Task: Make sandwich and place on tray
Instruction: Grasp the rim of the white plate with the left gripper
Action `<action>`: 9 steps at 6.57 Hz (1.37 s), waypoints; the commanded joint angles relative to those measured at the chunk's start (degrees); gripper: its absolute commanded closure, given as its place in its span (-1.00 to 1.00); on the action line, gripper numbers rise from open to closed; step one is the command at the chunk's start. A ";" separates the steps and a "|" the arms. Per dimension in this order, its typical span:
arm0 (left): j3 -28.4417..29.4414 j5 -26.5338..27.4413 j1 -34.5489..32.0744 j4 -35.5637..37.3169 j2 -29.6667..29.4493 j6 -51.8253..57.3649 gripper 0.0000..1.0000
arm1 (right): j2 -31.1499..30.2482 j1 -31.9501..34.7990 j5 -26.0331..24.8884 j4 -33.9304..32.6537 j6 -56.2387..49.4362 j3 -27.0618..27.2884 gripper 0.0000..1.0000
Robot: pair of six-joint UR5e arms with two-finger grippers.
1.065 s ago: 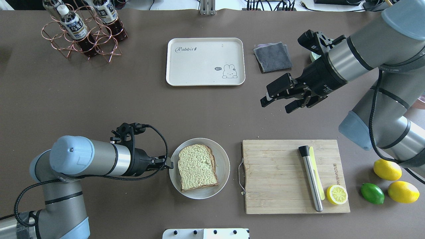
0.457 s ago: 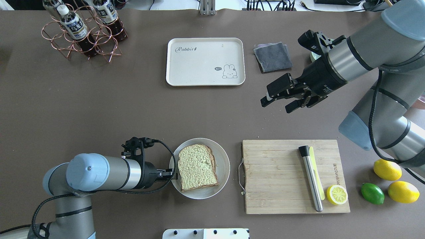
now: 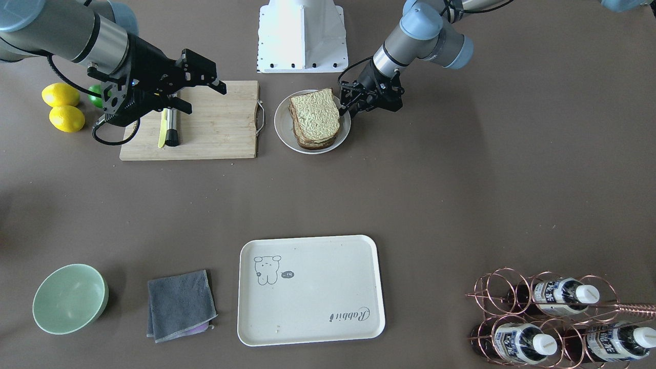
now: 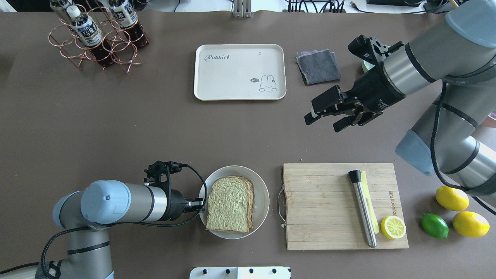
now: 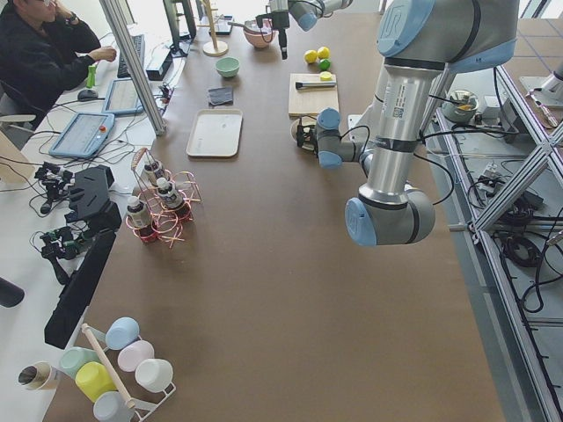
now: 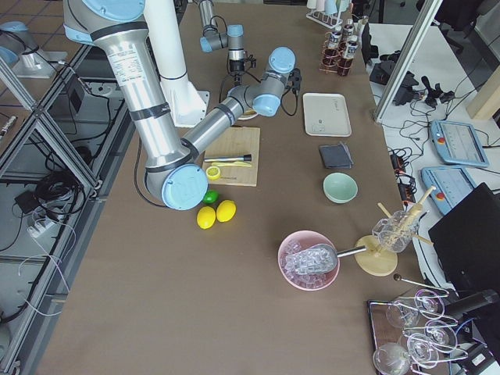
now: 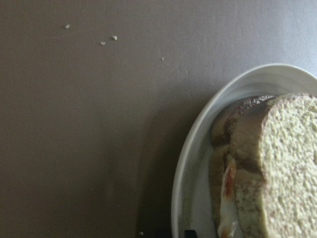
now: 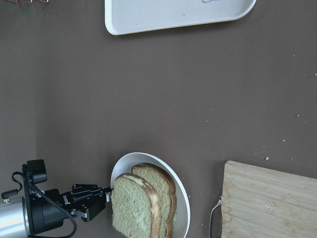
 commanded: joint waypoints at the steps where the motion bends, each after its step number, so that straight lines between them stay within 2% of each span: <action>1: -0.38 -0.53 -0.39 -0.01 0.01 0.07 1.00 | 0.16 0.00 -0.52 0.00 -0.09 -0.41 -1.00; 3: -1.16 -0.71 -0.66 0.25 -0.08 0.07 1.00 | 0.16 0.00 -0.43 0.00 -0.79 -0.67 -1.00; 4: -2.21 -3.67 -1.61 2.08 -0.16 -0.10 1.00 | 0.24 0.00 -0.43 -0.09 -0.79 -0.67 -1.00; 6: -3.10 -6.15 -4.95 7.43 -3.48 -0.54 1.00 | 0.25 0.09 0.27 0.00 -0.79 -0.24 -1.00; 9: -3.02 -9.49 -11.79 14.30 -8.94 -6.86 1.00 | -0.37 0.61 0.28 0.26 -0.70 0.82 -1.00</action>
